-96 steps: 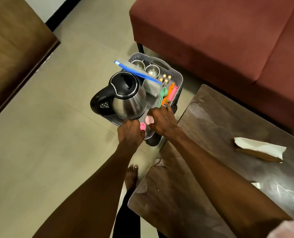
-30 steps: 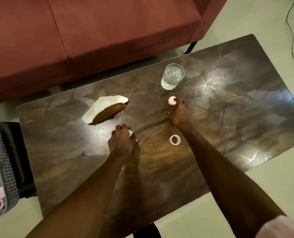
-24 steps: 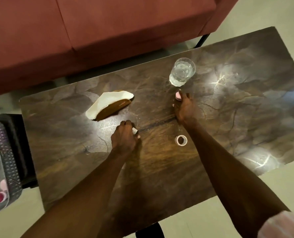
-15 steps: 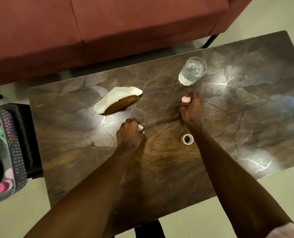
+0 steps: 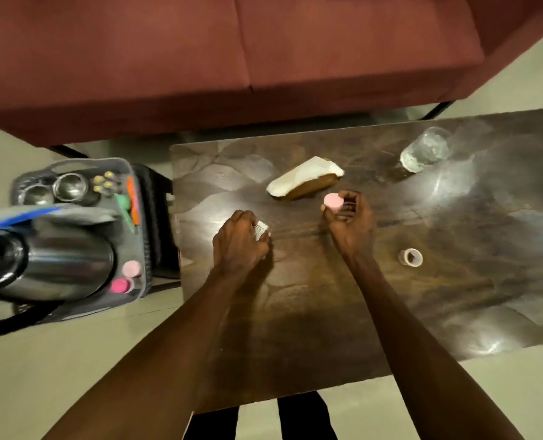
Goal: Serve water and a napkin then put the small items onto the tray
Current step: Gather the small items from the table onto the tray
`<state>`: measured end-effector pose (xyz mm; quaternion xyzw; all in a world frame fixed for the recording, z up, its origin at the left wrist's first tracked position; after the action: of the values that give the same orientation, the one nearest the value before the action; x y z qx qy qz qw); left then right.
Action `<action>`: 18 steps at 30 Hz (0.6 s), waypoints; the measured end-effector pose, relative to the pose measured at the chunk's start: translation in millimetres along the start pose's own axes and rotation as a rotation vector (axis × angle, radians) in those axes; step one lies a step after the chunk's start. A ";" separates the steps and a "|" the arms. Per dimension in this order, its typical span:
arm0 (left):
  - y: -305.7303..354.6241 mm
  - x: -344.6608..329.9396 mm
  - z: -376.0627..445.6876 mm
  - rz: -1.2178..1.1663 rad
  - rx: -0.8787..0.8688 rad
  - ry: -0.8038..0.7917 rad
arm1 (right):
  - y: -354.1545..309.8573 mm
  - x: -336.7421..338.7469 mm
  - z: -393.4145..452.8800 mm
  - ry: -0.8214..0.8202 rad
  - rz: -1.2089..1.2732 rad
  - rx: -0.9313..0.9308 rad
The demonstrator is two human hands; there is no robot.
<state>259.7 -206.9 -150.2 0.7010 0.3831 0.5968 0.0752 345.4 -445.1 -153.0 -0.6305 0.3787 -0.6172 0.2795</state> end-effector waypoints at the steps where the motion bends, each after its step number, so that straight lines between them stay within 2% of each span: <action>1: -14.4 16.7 -3.5 -0.012 0.015 0.029 | -16.0 -13.6 -12.0 -0.014 -0.020 0.026; 6: -101.6 100.5 -29.5 -0.063 0.165 0.175 | -90.2 -95.7 -63.4 -0.154 -0.049 0.253; 10: -168.5 155.0 -58.7 -0.063 0.289 0.261 | -144.2 -162.4 -99.6 -0.300 -0.054 0.354; 15: -234.7 181.4 -97.6 -0.126 0.402 0.308 | -194.8 -237.2 -142.9 -0.510 0.045 0.439; 18: -256.2 178.7 -115.6 -0.129 0.449 0.312 | -207.9 -281.1 -157.5 -0.609 -0.055 0.542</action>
<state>40.6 42.6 -123.2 0.5741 0.5565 0.5915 -0.1042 230.7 -79.9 -128.9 -0.6977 0.0855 -0.4871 0.5183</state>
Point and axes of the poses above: each hand's wrist, its own z-axis towards the middle knuckle, its own x-axis out of the back of the hand, y = z × x, the point moved 8 cm from there along z, towards the middle knuckle, and after that the axes turned 3 degrees about -z, right-handed, at the moved point
